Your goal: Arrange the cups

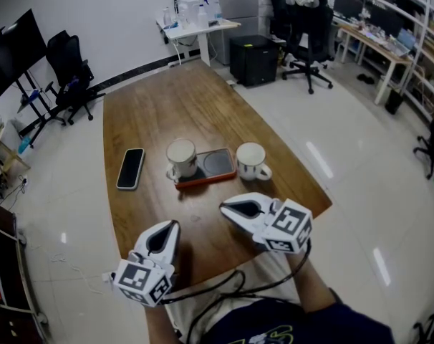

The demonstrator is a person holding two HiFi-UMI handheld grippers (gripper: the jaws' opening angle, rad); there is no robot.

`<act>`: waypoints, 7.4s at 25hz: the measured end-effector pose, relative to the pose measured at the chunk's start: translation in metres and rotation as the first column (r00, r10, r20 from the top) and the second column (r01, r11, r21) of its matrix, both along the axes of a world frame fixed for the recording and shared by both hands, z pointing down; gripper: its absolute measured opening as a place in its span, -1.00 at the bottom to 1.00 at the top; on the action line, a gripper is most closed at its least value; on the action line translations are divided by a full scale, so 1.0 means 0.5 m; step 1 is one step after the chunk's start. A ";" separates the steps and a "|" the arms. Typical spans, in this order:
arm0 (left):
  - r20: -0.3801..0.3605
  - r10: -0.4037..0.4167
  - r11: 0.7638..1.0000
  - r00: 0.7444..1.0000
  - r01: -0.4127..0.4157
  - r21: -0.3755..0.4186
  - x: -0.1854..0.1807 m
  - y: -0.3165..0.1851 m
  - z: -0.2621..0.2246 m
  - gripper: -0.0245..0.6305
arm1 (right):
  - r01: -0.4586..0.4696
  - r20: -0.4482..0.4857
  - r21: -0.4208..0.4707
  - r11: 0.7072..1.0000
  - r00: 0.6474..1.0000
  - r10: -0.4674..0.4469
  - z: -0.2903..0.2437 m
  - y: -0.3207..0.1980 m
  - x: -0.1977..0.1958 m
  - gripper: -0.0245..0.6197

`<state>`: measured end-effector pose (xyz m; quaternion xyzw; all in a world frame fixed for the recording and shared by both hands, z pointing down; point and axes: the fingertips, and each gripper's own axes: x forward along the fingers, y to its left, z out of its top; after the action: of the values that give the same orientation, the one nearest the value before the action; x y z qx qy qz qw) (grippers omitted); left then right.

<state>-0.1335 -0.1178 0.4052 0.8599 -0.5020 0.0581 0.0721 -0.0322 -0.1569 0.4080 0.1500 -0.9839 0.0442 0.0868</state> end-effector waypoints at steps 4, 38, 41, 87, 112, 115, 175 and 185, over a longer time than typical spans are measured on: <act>-0.001 0.000 1.000 1.000 0.000 0.000 0.001 -0.001 -0.001 -0.92 | 0.000 0.001 -0.001 1.000 1.000 0.000 0.000 -0.001 0.001 -0.92; 0.001 0.001 1.000 1.000 -0.001 0.000 0.001 0.000 -0.003 -0.92 | -0.050 -0.002 0.003 0.999 0.999 0.050 0.001 -0.014 0.028 -0.92; 0.000 -0.001 1.000 1.000 0.001 0.000 0.001 0.000 -0.002 -0.92 | -0.058 -0.003 0.006 0.998 0.998 0.058 0.000 -0.018 0.044 -0.92; -0.002 -0.001 1.000 1.000 0.001 0.000 0.002 -0.001 -0.002 -0.92 | -0.257 -0.052 -0.027 0.966 0.966 0.255 0.014 -0.177 0.236 0.32; 0.001 -0.002 1.000 1.000 0.002 0.000 0.003 -0.001 -0.004 -0.92 | -0.246 -0.090 -0.053 0.968 0.966 0.241 0.030 -0.274 0.120 0.64; 0.006 0.005 1.000 1.000 -0.005 0.003 0.004 -0.001 -0.006 -0.92 | -0.278 -0.094 -0.050 0.959 0.957 0.273 0.028 -0.280 0.127 0.53; -0.005 -0.003 1.000 1.000 0.003 0.000 0.010 -0.004 -0.002 -0.92 | -0.330 -0.015 0.009 0.944 0.944 0.330 0.005 -0.310 0.109 0.32; 0.007 -0.004 1.000 1.000 0.004 0.001 0.007 -0.005 0.003 -0.92 | -0.315 -0.008 0.004 0.949 0.949 0.315 0.005 -0.219 0.171 -0.02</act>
<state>-0.1301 -0.1205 0.4067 0.8587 -0.5041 0.0605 0.0701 0.0531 -0.2665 0.4107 0.3052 -0.9470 0.0556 0.0829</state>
